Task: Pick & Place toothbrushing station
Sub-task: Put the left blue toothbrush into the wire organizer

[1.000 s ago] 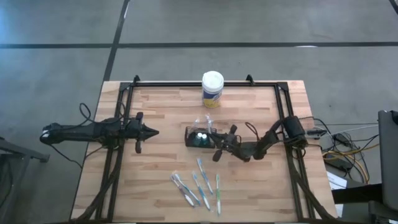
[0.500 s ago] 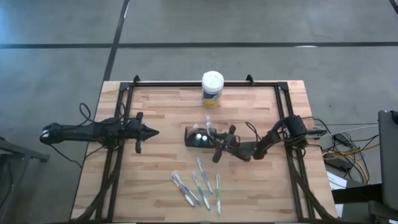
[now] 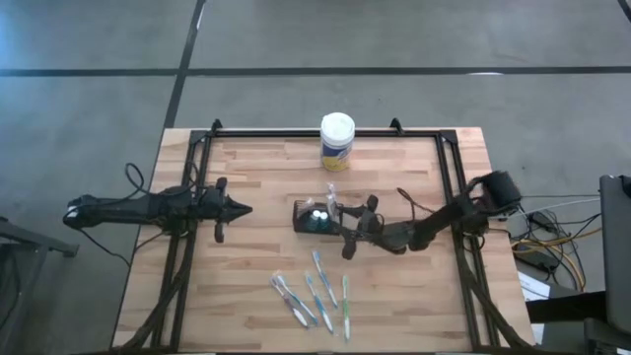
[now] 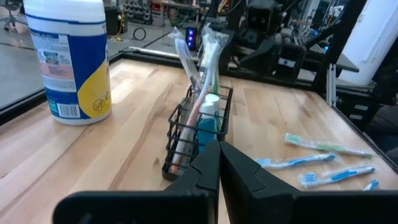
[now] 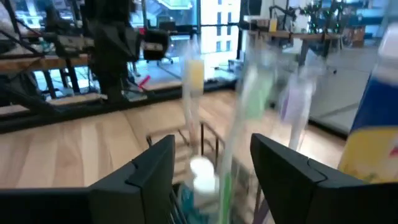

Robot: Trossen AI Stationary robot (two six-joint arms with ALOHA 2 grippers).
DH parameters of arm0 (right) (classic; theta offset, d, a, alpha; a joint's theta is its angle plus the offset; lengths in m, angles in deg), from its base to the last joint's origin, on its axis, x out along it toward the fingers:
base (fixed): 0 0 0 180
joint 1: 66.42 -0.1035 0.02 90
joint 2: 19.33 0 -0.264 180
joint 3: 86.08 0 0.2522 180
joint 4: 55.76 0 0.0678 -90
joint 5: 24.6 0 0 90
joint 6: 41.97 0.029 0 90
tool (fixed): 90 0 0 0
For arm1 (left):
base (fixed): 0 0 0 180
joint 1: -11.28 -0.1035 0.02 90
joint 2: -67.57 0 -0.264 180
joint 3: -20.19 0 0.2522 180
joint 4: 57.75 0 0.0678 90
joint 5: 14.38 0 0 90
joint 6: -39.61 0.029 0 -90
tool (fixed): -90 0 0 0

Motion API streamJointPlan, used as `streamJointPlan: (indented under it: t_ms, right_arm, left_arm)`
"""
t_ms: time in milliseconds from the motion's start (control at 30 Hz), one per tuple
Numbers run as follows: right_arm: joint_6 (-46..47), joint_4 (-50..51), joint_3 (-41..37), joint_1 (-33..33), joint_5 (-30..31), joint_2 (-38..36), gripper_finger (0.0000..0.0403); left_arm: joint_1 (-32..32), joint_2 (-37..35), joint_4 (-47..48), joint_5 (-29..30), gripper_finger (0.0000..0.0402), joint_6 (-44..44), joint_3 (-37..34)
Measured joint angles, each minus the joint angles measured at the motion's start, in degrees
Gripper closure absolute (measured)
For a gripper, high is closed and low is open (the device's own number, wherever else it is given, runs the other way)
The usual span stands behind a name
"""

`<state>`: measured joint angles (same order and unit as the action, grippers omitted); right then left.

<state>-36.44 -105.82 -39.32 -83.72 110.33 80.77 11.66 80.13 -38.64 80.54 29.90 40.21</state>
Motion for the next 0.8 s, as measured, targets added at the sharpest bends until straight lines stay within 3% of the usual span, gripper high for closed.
streamJointPlan:
  t_ms: [133, 300, 433, 600, 800]
  right_arm:
    - [-6.25, 3.08, 0.2, -0.94, 0.13, -8.88, 0.0197]
    - [-11.87, 8.57, 0.2, -4.65, 0.59, -20.15, 0.0198]
    - [-11.76, 24.41, 1.89, -10.01, 4.77, -29.48, 0.0213]
    - [-12.19, 40.81, 5.28, -19.23, 9.33, -37.25, 0.0257]
    - [-17.29, 42.56, 6.41, -27.84, 9.25, -42.4, 0.0338]
  left_arm:
    - [0.0, -0.04, -2.17, -0.2, 0.039, -2.42, 0.0]
    - [0.0, -0.04, -2.3, -4.47, 0.039, -5.41, 0.0]
    - [0.02, -0.04, -2.28, -5.54, 0.039, -7.21, 0.0]
    - [0.02, -0.04, -2.3, -5.55, 0.039, -7.98, 0.08]
    - [0.02, -0.02, -5.03, -2.21, 0.039, -7.17, 0.8]
